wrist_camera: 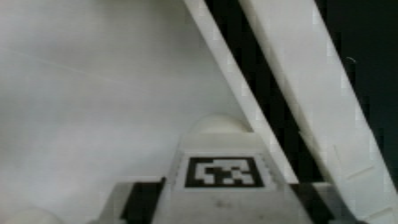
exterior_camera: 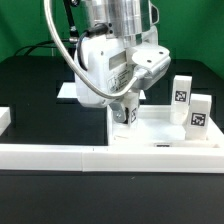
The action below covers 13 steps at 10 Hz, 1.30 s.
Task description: Assemble square table
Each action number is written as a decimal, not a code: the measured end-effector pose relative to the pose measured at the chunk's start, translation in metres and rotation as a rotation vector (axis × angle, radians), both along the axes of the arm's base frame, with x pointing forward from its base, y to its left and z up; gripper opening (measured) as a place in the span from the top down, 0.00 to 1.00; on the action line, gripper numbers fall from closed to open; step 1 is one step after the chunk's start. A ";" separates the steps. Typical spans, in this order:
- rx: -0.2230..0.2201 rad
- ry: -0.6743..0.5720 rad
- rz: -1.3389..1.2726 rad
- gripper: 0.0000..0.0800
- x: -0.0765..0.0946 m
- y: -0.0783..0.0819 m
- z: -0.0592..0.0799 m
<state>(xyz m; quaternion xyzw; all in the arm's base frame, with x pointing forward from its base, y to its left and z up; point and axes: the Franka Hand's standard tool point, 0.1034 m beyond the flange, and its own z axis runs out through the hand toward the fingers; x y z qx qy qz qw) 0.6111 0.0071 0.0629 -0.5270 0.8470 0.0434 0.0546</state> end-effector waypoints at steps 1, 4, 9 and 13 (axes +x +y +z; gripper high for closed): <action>-0.004 -0.006 0.040 0.64 0.000 0.001 0.000; -0.042 -0.089 0.474 0.24 0.005 0.004 0.005; -0.102 -0.126 1.012 0.19 0.006 -0.003 0.004; -0.143 -0.131 1.435 0.20 0.005 -0.003 0.006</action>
Offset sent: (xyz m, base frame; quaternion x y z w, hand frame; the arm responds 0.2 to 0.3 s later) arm -0.0107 0.0135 0.0098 0.0159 -0.0093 -0.3071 0.9515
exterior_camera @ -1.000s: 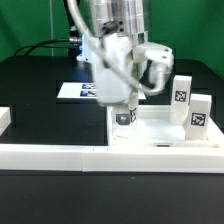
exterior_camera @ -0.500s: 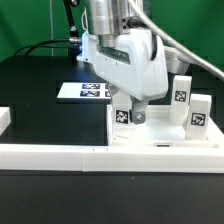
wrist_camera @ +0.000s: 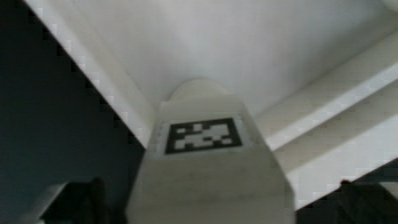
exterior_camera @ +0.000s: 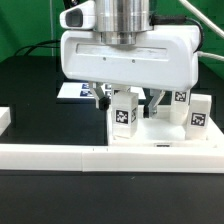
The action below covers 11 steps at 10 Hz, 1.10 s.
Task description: Assemble square table
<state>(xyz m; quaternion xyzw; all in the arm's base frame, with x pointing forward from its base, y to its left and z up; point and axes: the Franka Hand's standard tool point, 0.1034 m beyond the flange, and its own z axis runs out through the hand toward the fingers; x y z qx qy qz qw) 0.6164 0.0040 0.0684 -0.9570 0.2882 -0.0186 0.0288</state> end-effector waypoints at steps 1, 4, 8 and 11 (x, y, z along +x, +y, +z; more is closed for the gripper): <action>0.001 0.001 -0.019 0.20 0.000 0.000 0.000; 0.010 0.010 -0.207 0.59 0.000 -0.001 -0.001; 0.036 0.035 -0.750 0.64 0.000 -0.004 -0.001; 0.119 0.077 -1.269 0.64 0.001 -0.004 0.000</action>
Offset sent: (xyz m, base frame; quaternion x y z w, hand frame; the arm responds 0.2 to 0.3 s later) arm 0.0000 0.0000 0.0000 0.0000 0.0000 0.1938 0.9810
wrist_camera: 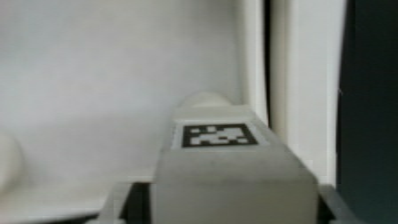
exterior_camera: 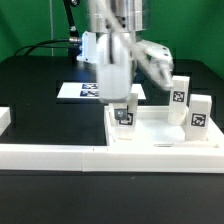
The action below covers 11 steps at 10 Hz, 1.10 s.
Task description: Assemble square table
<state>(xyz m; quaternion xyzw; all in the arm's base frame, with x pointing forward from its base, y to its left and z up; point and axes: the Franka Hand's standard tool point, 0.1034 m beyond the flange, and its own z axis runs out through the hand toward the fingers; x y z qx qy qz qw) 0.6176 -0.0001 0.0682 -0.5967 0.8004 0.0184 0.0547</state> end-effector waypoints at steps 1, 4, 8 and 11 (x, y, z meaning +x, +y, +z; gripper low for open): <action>0.014 -0.004 -0.091 0.64 0.001 -0.001 0.000; 0.020 0.011 -0.236 0.64 0.000 0.000 -0.002; -0.038 -0.050 0.158 0.26 0.000 0.009 -0.003; -0.069 -0.079 0.384 0.19 -0.001 0.008 -0.005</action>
Offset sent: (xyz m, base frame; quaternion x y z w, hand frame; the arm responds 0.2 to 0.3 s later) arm 0.0000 0.0000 0.0000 0.0000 0.0000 0.0650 0.9979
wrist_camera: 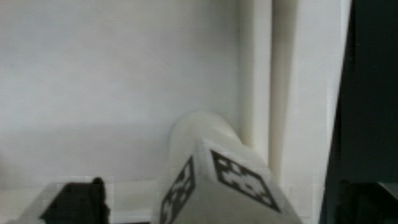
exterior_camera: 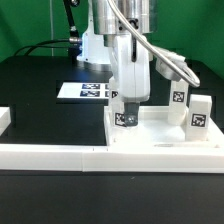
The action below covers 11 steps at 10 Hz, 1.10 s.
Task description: Assemble square table
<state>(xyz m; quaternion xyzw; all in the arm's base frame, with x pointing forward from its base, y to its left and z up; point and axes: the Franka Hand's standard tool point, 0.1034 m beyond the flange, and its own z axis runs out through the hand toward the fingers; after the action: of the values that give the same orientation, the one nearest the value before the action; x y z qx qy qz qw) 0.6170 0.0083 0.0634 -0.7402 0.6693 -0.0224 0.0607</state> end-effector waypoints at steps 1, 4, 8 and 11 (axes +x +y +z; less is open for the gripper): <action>-0.008 -0.004 0.067 0.19 0.000 0.000 0.000; -0.109 -0.019 0.612 0.19 0.005 0.008 0.004; -0.116 -0.018 0.697 0.35 0.005 0.007 0.003; -0.100 -0.009 0.531 0.64 0.004 0.005 0.002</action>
Offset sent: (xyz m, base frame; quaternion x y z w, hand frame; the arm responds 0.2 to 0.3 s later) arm 0.0094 0.0271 0.0121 -0.0151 0.0161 -0.4952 0.8685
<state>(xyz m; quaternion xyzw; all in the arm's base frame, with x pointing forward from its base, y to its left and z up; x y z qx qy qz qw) 0.6206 0.0128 0.0657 -0.8917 0.4497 -0.0419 0.0309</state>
